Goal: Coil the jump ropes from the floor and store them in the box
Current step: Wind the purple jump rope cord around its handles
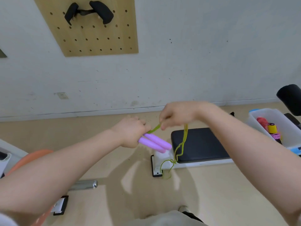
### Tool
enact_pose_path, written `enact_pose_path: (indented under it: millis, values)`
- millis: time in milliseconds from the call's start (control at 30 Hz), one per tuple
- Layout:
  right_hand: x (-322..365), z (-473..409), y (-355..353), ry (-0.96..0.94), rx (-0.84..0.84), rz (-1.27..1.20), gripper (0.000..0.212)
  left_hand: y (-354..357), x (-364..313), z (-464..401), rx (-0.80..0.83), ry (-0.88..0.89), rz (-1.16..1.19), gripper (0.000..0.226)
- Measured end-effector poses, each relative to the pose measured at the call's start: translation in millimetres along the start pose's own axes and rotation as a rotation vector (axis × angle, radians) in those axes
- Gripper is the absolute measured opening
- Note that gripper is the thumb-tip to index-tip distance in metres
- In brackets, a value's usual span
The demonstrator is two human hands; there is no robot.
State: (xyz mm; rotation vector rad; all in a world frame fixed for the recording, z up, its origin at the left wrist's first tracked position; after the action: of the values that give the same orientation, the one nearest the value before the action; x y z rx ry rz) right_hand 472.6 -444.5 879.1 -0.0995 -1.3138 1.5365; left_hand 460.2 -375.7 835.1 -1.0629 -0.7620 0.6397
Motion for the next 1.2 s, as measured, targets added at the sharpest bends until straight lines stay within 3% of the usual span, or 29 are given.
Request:
enact_pose_path:
  millis: [67, 133, 200, 267, 333, 400, 500, 567, 667, 733, 833, 967, 1100, 1200]
  values:
    - [-9, 11, -27, -0.086, -0.156, -0.420, 0.017, -21, -3, 10, -0.132, 0.058, 0.141, 0.021]
    - [-21, 17, -36, -0.185, -0.278, -0.765, 0.011, -59, -6, 29, -0.431, 0.153, 0.313, 0.016]
    - [-29, 10, -32, -0.272, -0.355, -0.989, 0.021, -88, -4, 48, -0.634, 0.202, 0.455, 0.017]
    - [-29, 0, -26, -0.286, -0.454, -1.022, 0.011, -101, 3, 53, -0.704, 0.161, 0.583, 0.024]
    - [-24, -7, -17, -0.231, -0.530, -0.908, 0.007, -109, 17, 54, -0.748, 0.059, 0.640, 0.019]
    - [-14, -13, 2, -0.193, -0.584, -0.808, 0.021, -105, 35, 51, -0.761, -0.080, 0.602, 0.012]
    - [-9, -27, 41, -0.069, -0.610, -0.899, 0.032, -74, 55, 36, -0.624, -0.282, 0.493, 0.025]
    - [-13, -33, 54, 0.017, -0.605, -0.673, 0.032, -46, 63, 27, -0.456, -0.374, 0.434, 0.026]
    - [-31, -37, 58, 0.187, -0.482, -0.130, 0.031, -23, 61, 23, -0.304, -0.375, 0.280, 0.031]
    - [-44, -33, 53, 0.275, -0.446, -0.079, 0.033, -21, 55, 23, -0.302, -0.355, 0.309, 0.025]
    - [-29, -39, 48, 0.196, -0.429, -0.209, 0.033, -24, 67, 20, -0.347, -0.453, 0.487, 0.017]
    - [13, -44, 64, 0.140, -0.266, -0.310, 0.023, -2, 83, 15, -0.242, -0.607, 0.394, 0.027]
    - [20, -48, 68, 0.205, -0.014, 0.210, 0.027, 9, 64, 3, -0.104, -0.589, 0.174, 0.034]
    - [31, -46, 57, 0.103, 0.048, 0.423, 0.024, 3, 45, -5, -0.092, -0.484, 0.022, 0.032]
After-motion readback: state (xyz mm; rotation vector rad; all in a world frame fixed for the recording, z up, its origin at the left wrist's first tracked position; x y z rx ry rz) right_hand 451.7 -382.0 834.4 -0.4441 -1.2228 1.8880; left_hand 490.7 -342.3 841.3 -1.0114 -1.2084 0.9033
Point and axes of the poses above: each hand's wrist, its own z-axis away from the middle knuckle, its own y-axis out of the palm, x = y × z, the point moved 10 cm from there along -z, towards the middle knuckle, and after that the axes turned 5 degrees about -y, right-handed, at the moved point
